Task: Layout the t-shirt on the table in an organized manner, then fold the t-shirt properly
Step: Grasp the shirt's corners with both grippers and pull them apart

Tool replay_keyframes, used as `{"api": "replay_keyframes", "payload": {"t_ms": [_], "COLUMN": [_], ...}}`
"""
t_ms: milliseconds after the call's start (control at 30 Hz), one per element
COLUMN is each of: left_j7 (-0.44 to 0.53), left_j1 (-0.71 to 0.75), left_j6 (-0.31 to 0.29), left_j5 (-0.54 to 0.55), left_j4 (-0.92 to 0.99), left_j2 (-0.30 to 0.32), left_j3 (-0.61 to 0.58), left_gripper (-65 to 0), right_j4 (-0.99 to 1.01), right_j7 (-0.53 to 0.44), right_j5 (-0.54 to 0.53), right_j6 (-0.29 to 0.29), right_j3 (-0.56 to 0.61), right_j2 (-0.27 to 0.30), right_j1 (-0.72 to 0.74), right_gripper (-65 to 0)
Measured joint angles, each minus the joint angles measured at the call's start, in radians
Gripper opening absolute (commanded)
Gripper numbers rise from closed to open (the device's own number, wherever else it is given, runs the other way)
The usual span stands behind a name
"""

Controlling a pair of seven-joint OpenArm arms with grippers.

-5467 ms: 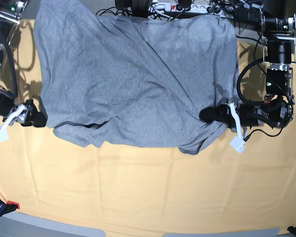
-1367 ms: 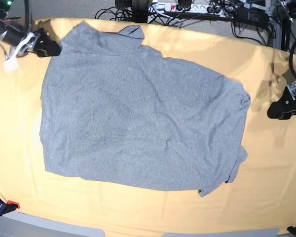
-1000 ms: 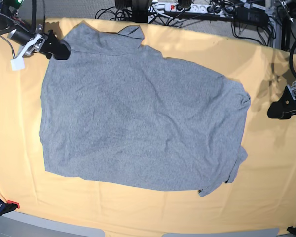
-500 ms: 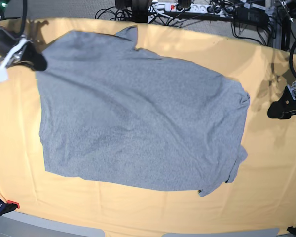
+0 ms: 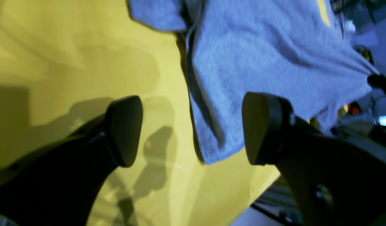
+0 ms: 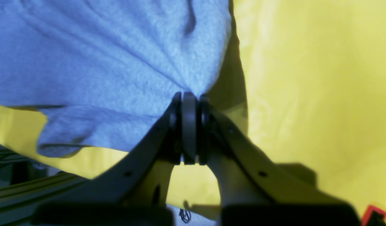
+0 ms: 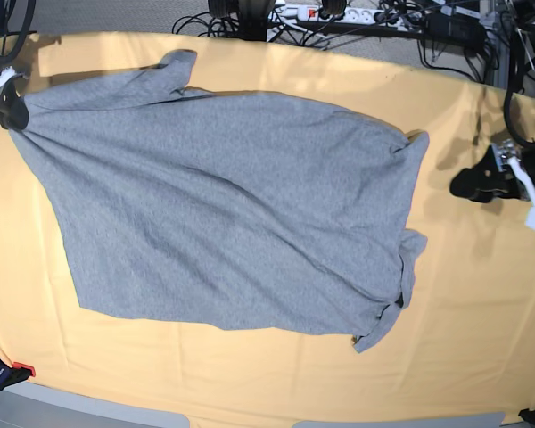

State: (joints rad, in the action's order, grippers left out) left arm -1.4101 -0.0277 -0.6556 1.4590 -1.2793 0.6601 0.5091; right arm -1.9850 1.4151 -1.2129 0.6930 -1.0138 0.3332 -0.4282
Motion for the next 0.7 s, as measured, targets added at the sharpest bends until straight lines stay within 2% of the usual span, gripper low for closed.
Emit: {"api": "replay_keyframes", "payload": {"t_ms": [267, 433, 700], "left_j7": [0.0, 0.013, 0.038], "left_j1": [0.003, 0.05, 0.1], "left_j6": [-0.004, -0.004, -0.027], "left_j5": [0.0, 0.005, 0.046], "left_j4": [0.0, -0.003, -0.008], "left_j2": [-0.005, -0.023, -0.011], "left_j3": [-0.145, -0.154, -0.2], "left_gripper": [-15.6, -15.6, -15.6], "right_j4": [0.0, 0.0, 0.0], "right_j7": [0.0, 0.0, 0.0], "right_j5": [0.053, 0.051, 0.05], "right_j6": [0.0, 0.0, 0.0], "right_j3": [0.0, 0.0, 0.0], "right_j2": [0.03, 0.032, 0.032], "right_j1": [0.01, 0.009, 0.01], "right_gripper": [-65.0, -65.0, -65.0]}}
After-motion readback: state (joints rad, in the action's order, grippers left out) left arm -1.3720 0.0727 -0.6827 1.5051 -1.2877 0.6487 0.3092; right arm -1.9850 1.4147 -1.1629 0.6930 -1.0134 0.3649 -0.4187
